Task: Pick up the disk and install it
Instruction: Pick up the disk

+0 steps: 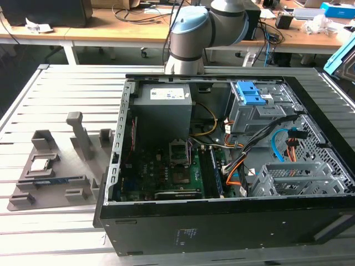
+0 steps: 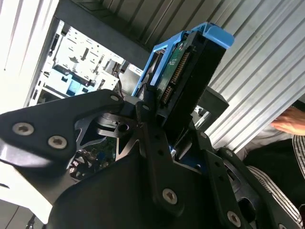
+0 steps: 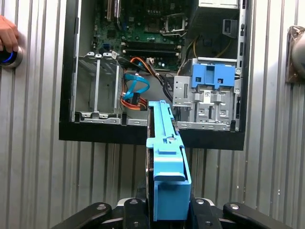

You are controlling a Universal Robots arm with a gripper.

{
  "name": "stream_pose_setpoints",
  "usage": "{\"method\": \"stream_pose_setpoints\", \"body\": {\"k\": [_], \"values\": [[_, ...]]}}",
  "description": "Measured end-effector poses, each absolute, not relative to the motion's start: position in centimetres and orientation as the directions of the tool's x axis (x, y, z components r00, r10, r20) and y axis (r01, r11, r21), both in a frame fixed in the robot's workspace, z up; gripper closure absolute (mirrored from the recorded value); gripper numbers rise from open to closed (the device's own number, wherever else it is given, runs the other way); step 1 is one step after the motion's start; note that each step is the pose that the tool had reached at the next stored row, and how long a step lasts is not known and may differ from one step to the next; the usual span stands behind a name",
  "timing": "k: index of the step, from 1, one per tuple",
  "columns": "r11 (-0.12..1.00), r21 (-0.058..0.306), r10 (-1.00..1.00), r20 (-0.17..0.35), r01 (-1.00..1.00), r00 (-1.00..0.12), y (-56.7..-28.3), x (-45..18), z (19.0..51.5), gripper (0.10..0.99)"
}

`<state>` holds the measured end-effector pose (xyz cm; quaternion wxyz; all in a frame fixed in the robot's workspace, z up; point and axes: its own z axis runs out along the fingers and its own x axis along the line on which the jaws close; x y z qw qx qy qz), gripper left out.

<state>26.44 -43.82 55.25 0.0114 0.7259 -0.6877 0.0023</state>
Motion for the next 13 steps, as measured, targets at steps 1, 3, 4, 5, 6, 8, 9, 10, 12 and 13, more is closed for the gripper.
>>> {"method": "stream_pose_setpoints", "body": {"k": [1,3,4,5,6,8,9,10,12,13], "values": [[-0.054,0.013,-0.998,0.019,-0.998,0.054,-44.2,26.4,55.2,0.722],[-0.054,0.013,-0.998,0.019,-0.998,0.054,-44.6,26.3,55.2,0.722],[-0.054,0.013,-0.998,0.019,-0.998,0.054,-44.9,26.2,55.1,0.722],[-0.054,0.013,-0.998,0.019,-0.998,0.054,-45.2,26.2,55.1,0.722],[-0.054,0.013,-0.998,0.019,-0.998,0.054,-45.4,26.1,55.1,0.722],[-0.054,0.013,-0.998,0.019,-0.998,0.054,-46.1,26.0,55.0,0.722],[-0.054,0.013,-0.998,0.019,-0.998,0.054,-46.3,26.0,55.0,0.722],[-0.054,0.013,-0.998,0.019,-0.998,0.054,-46.6,26.0,55.0,0.722],[-0.054,0.013,-0.998,0.019,-0.998,0.054,-47.0,25.9,54.9,0.722],[-0.054,0.013,-0.998,0.019,-0.998,0.054,-47.4,25.8,54.9,0.722]]}}
